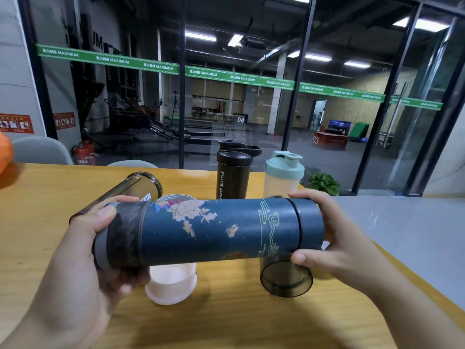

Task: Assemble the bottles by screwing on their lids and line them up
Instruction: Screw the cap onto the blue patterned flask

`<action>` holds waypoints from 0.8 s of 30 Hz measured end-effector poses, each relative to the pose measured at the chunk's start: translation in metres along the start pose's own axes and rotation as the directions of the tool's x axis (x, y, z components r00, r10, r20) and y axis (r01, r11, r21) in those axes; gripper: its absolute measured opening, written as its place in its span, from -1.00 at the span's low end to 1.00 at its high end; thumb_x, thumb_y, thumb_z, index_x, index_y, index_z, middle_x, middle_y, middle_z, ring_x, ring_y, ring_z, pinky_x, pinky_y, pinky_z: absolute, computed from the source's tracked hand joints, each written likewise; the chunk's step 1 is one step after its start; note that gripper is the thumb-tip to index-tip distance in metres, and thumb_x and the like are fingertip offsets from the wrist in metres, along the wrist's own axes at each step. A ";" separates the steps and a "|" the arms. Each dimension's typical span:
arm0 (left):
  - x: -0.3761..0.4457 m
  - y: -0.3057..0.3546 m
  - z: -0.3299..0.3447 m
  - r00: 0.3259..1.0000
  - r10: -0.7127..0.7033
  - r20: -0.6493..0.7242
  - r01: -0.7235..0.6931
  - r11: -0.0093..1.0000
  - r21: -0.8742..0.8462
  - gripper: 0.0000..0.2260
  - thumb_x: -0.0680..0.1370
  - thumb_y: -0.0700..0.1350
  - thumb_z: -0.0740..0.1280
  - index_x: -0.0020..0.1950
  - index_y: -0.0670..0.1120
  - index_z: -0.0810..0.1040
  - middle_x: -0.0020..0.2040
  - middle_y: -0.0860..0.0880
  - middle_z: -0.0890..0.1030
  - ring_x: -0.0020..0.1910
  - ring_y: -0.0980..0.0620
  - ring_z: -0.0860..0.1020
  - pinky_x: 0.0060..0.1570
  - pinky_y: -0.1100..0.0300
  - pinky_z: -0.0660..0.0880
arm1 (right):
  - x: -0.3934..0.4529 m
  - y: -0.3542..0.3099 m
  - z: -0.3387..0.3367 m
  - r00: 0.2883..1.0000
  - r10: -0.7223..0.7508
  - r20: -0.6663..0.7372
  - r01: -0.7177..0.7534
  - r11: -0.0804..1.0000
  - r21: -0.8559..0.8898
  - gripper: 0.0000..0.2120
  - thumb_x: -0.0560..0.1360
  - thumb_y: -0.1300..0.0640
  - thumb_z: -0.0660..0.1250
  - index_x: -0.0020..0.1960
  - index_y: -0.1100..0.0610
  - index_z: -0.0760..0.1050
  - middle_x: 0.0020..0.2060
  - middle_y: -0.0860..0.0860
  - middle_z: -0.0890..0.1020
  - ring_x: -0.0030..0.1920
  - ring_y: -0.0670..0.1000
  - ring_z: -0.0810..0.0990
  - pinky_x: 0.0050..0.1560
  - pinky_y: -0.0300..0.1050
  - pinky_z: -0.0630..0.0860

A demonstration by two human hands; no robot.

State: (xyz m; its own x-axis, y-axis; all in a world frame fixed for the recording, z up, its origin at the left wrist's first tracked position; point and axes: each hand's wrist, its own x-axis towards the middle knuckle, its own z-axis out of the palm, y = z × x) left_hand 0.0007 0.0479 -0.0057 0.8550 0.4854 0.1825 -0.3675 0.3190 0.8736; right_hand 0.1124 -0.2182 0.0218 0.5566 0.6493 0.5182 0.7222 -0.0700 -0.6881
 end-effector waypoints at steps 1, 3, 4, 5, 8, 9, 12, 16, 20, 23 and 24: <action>0.000 0.000 0.000 1.000 0.000 -0.002 0.000 1.000 0.007 -0.67 0.61 0.06 0.08 -0.17 0.09 0.60 -0.08 -0.14 0.53 -0.57 0.09 0.51 -0.67 0.33 0.39 | 0.000 -0.004 -0.001 1.000 0.010 -0.007 -0.011 1.000 -0.018 -0.41 0.16 -0.08 0.50 0.13 -0.29 0.38 0.01 -0.32 0.59 -0.04 -0.20 0.63 -0.15 -0.43 0.49; 0.000 0.001 0.001 1.000 0.001 -0.006 -0.001 1.000 0.015 -0.66 0.61 0.05 0.08 -0.19 0.09 0.60 -0.09 -0.16 0.51 -0.58 0.08 0.50 -0.68 0.32 0.39 | -0.001 -0.002 0.001 0.998 0.048 -0.047 -0.047 0.999 0.005 -0.52 0.20 -0.13 0.41 0.09 -0.28 0.41 -0.07 -0.29 0.60 -0.16 -0.21 0.62 -0.22 -0.40 0.50; 0.000 0.001 0.001 1.000 0.006 -0.008 -0.006 1.000 0.024 -0.67 0.61 0.05 0.08 -0.18 0.09 0.60 -0.09 -0.16 0.51 -0.59 0.07 0.49 -0.68 0.32 0.38 | -0.001 0.001 0.002 0.996 0.061 -0.072 -0.059 0.998 0.037 -0.58 0.21 -0.14 0.36 0.07 -0.28 0.42 -0.11 -0.27 0.61 -0.22 -0.20 0.61 -0.25 -0.38 0.50; 0.000 0.001 0.003 1.000 0.018 -0.010 -0.017 0.999 0.039 -0.67 0.61 0.04 0.08 -0.17 0.09 0.60 -0.11 -0.16 0.53 -0.60 0.04 0.48 -0.68 0.33 0.37 | -0.001 0.001 0.004 0.993 0.081 -0.090 -0.078 0.996 0.035 -0.61 0.23 -0.16 0.33 0.05 -0.27 0.43 -0.15 -0.26 0.62 -0.24 -0.20 0.61 -0.26 -0.36 0.50; -0.002 0.002 0.007 0.996 0.084 -0.012 -0.082 0.992 0.101 -0.65 0.60 0.00 0.06 -0.17 0.12 0.62 -0.25 -0.11 0.62 -0.62 -0.05 0.41 -0.69 0.34 0.26 | -0.001 0.003 0.005 0.983 0.159 -0.091 -0.151 0.985 0.087 -0.57 0.25 -0.20 0.26 0.08 -0.11 0.46 -0.25 -0.25 0.63 -0.27 -0.22 0.61 -0.29 -0.39 0.48; -0.003 0.003 0.009 0.995 0.103 -0.001 -0.102 0.988 0.114 -0.64 0.59 -0.02 0.05 -0.18 0.12 0.62 -0.29 -0.07 0.64 -0.61 -0.06 0.42 -0.68 0.32 0.25 | -0.001 0.002 0.006 0.978 0.186 -0.091 -0.176 0.979 0.104 -0.57 0.25 -0.21 0.25 0.07 -0.08 0.47 -0.28 -0.25 0.63 -0.29 -0.23 0.60 -0.31 -0.41 0.47; -0.003 0.003 0.010 0.990 0.140 0.030 -0.143 0.981 0.128 -0.65 0.59 -0.08 0.03 -0.14 0.09 0.61 -0.32 -0.06 0.64 -0.64 -0.08 0.40 -0.70 0.32 0.24 | 0.000 0.000 0.007 0.958 0.266 -0.107 -0.251 0.959 0.135 -0.77 0.35 -0.13 0.23 -0.09 -0.02 0.48 -0.46 -0.27 0.59 -0.42 -0.30 0.55 -0.40 -0.48 0.40; -0.002 0.003 0.007 0.989 0.144 0.031 -0.146 0.983 0.112 -0.68 0.58 -0.06 0.05 -0.10 0.06 0.60 -0.28 -0.16 0.62 -0.68 -0.08 0.36 -0.73 0.33 0.24 | -0.001 -0.001 0.007 0.958 0.261 -0.117 -0.248 0.962 0.118 -0.64 0.30 -0.23 0.23 -0.01 -0.07 0.48 -0.46 -0.25 0.57 -0.48 -0.26 0.48 -0.45 -0.46 0.34; -0.001 0.003 0.007 0.993 0.115 0.021 -0.116 0.991 0.067 -0.69 0.59 -0.02 0.05 -0.10 0.03 0.59 -0.24 -0.21 0.61 -0.69 -0.06 0.33 -0.71 0.35 0.26 | -0.001 0.002 0.007 0.980 0.160 -0.114 -0.157 0.987 0.032 -0.53 0.23 -0.24 0.28 0.14 -0.32 0.36 -0.17 -0.34 0.58 -0.34 -0.20 0.57 -0.33 -0.35 0.48; -0.003 0.002 0.010 0.996 0.088 -0.002 -0.088 0.994 0.059 -0.65 0.59 -0.02 0.06 -0.18 0.08 0.61 -0.31 -0.10 0.64 -0.65 -0.06 0.38 -0.70 0.35 0.25 | 0.000 0.002 0.008 0.985 0.099 -0.139 -0.099 0.995 0.008 -0.55 0.23 -0.20 0.30 0.11 -0.32 0.35 -0.13 -0.35 0.57 -0.28 -0.19 0.60 -0.32 -0.35 0.50; -0.004 0.002 0.010 0.996 0.087 -0.002 -0.087 0.994 0.063 -0.65 0.59 -0.02 0.06 -0.19 0.09 0.62 -0.32 -0.08 0.64 -0.64 -0.06 0.38 -0.69 0.35 0.25 | 0.000 0.005 0.008 0.985 0.091 -0.147 -0.091 0.996 0.005 -0.57 0.23 -0.20 0.29 0.09 -0.33 0.36 -0.12 -0.33 0.57 -0.27 -0.18 0.60 -0.31 -0.32 0.51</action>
State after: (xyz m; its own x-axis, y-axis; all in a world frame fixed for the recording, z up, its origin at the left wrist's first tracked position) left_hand 0.0001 0.0383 0.0003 0.8190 0.5133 0.2565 -0.4165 0.2241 0.8811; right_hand 0.1124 -0.2129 0.0147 0.6743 0.5221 0.5222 0.6663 -0.1254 -0.7351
